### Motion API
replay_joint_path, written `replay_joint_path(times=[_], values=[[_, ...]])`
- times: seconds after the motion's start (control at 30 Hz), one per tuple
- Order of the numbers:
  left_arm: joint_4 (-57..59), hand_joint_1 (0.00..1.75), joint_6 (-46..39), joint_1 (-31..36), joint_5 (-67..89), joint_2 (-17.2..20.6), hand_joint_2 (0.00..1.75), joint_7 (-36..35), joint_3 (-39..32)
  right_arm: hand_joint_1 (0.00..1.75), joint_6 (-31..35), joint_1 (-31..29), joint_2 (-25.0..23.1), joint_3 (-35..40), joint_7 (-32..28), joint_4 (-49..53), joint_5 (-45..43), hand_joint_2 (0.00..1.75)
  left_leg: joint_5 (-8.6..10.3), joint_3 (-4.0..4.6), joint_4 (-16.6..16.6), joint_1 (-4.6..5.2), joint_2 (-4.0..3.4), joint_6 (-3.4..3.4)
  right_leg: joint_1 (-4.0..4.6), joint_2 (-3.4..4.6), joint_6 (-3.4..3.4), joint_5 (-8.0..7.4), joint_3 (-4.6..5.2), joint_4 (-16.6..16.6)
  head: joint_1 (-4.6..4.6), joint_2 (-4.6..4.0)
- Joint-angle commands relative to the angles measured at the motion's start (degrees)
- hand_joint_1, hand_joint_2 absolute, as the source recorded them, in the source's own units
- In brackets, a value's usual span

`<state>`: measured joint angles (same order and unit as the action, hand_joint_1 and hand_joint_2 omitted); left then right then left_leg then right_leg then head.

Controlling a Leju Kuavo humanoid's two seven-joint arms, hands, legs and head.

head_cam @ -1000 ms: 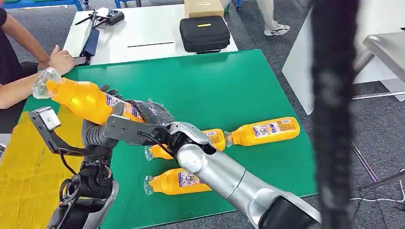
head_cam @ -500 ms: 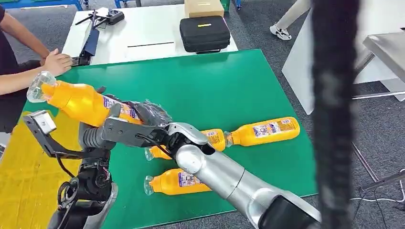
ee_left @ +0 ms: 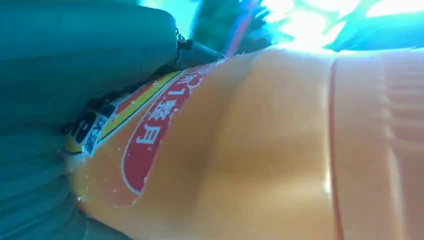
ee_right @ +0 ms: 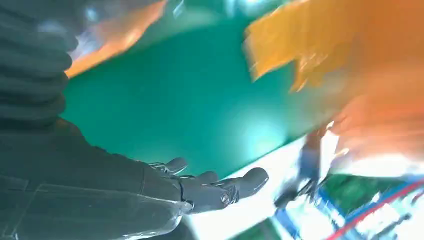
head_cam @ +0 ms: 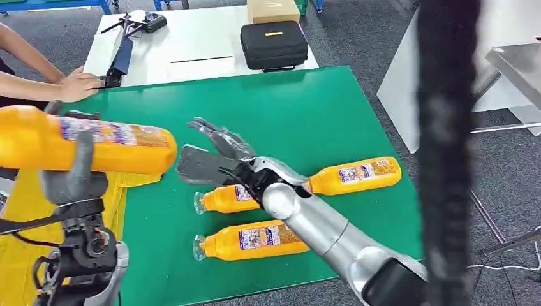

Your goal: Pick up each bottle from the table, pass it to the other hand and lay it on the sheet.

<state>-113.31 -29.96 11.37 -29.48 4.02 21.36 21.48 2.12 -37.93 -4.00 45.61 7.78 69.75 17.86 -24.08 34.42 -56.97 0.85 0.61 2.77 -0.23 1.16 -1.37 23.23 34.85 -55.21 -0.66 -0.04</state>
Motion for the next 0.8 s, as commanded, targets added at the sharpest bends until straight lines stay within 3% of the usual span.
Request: replay_joint_path(times=[0.03,0.13,0.3,0.4,0.47,0.5,0.6,0.73,0.77,0.8], values=[[-4.0,1.75,0.6,-1.1,0.2,1.7,1.75,0.3,-5.0,0.00,-1.2,0.8,4.7,-3.0,0.0,4.1,0.8,0.00,-0.05,-0.12,0.0,-0.04,0.03,-0.14,0.04,-0.12,0.01,0.07,-0.15,0.0,-0.02,0.00],[-4.2,1.75,-0.2,-1.2,1.9,2.0,1.75,2.1,-5.2,0.00,0.1,1.1,5.2,-3.4,-0.9,5.1,2.2,0.00,-0.04,-0.11,0.0,-0.04,0.03,-0.14,0.04,-0.11,0.02,0.06,-0.13,0.0,0.00,0.00],[-1.5,1.75,-5.0,-1.3,10.3,5.4,1.75,3.4,-6.7,0.00,1.6,5.3,11.7,-8.6,-4.1,15.3,2.0,0.00,-0.02,-0.09,0.0,-0.04,0.13,-0.12,0.04,-0.22,0.01,0.07,-0.12,0.0,-0.02,0.00],[11.8,1.75,-8.9,0.0,27.0,7.7,1.75,-0.9,-7.0,0.00,0.8,8.6,15.0,-14.6,-6.0,21.7,0.8,0.00,-0.05,-0.29,0.0,-0.05,0.41,-0.18,0.06,-0.54,0.00,0.20,-0.39,0.0,-0.02,0.00],[22.1,1.75,-10.0,1.6,44.4,6.7,1.75,-2.9,-9.3,0.00,-0.9,10.7,16.2,-17.7,-6.4,24.7,-0.5,0.00,0.05,-0.29,0.1,0.04,0.46,-0.12,-0.04,-0.56,-0.01,0.12,-0.34,0.1,0.00,0.00],[29.7,1.75,-9.3,2.8,58.8,7.8,1.75,-8.2,-10.0,0.00,-2.3,11.8,16.9,-19.1,-7.1,26.3,-2.1,0.00,0.08,-0.27,0.2,0.09,0.49,-0.09,-0.08,-0.55,-0.01,0.10,-0.30,0.1,-0.04,0.00],[45.7,1.75,-5.0,5.3,81.7,12.2,1.75,-17.6,-8.5,0.00,-6.5,13.4,20.4,-19.5,-8.3,28.4,-6.4,0.00,0.07,-0.29,0.1,0.07,0.48,-0.12,-0.06,-0.53,0.01,0.08,-0.31,0.1,-0.04,0.00],[58.6,1.75,-4.0,7.3,96.0,15.3,1.75,-19.9,-4.4,0.00,-7.5,16.0,24.4,-15.6,-10.3,32.5,-4.8,0.00,0.02,-0.48,0.2,0.07,0.33,-0.21,-0.05,-0.44,0.05,0.10,-0.47,0.1,0.00,0.00],[59.8,1.75,-3.8,7.8,97.8,15.6,1.75,-20.6,-3.7,0.00,-7.6,16.3,24.7,-15.0,-10.4,33.1,-4.1,1.75,-0.01,-0.36,0.1,0.04,0.14,-0.18,-0.03,-0.24,0.05,0.05,-0.31,0.1,-0.07,0.00],[61.8,1.75,-2.7,8.6,99.4,15.8,1.75,-21.0,-2.5,0.00,-7.5,17.1,25.3,-13.7,-10.4,34.3,-2.7,1.75,-0.06,-0.51,0.1,0.01,0.11,-0.26,0.00,-0.31,0.08,0.11,-0.47,0.1,0.00,0.00]])
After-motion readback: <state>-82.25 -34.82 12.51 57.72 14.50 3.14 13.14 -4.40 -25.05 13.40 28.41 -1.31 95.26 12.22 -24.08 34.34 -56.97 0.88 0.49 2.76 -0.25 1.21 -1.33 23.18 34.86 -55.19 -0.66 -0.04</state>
